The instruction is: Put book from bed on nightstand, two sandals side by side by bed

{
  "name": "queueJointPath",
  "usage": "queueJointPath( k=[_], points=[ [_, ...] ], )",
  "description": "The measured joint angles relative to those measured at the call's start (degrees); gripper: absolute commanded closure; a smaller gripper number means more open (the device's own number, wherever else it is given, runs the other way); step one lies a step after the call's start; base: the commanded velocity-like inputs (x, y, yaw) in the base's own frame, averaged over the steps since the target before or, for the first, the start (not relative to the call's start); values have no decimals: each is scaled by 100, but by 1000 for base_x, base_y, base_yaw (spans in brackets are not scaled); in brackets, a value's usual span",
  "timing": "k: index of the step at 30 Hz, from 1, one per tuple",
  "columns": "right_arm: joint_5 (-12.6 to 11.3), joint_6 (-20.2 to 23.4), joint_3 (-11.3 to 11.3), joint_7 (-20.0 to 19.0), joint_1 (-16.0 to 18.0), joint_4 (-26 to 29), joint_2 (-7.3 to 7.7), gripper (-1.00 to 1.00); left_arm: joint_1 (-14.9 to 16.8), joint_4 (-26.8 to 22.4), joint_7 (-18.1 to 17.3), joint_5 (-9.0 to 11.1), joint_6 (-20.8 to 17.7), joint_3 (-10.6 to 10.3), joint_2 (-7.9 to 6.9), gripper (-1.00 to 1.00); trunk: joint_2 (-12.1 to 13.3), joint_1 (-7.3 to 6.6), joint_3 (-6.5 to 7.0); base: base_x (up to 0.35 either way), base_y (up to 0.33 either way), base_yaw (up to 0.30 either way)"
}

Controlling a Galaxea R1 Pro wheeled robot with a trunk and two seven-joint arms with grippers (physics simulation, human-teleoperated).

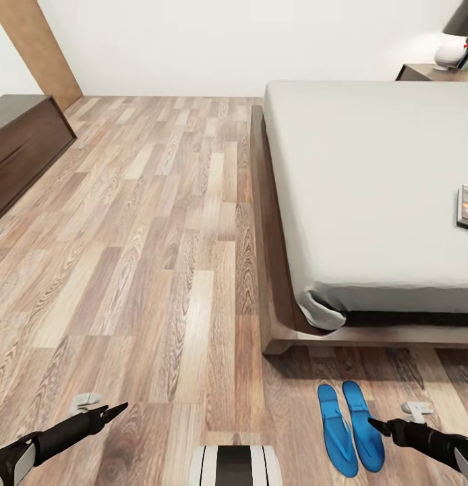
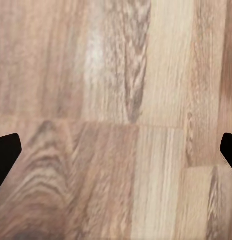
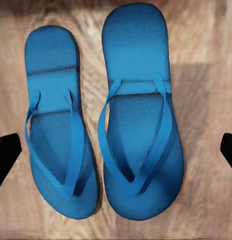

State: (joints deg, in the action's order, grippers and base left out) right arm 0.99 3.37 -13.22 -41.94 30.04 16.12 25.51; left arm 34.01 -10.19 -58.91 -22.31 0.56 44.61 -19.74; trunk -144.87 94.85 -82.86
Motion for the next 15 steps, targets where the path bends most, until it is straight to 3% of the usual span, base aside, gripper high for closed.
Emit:
queueJointPath(
  k=[2, 5, 8, 15],
  points=[
    [-4, 141, -14, -1302, -1, -289, 165, -100, 1, 0, 4, -5, 0, 0, 39, -100, 3, -5, 44, 0, 0, 0],
    [-48, 209, -37, -2008, -1, -693, 210, -100, -1, 0, 15, -7, 0, 6, 77, -100, 7, -13, 111, 0, 0, 0],
    [-126, 206, -53, -2159, 0, -902, 221, -100, -1, 3, 26, -7, 0, 5, 89, -100, 11, -20, 177, 0, 0, 0],
    [-168, 167, -48, -2213, 0, -1007, 226, -100, -5, 9, 48, -8, 4, 6, 189, -100, 11, -20, 178, 0, 0, 0]
  ],
)
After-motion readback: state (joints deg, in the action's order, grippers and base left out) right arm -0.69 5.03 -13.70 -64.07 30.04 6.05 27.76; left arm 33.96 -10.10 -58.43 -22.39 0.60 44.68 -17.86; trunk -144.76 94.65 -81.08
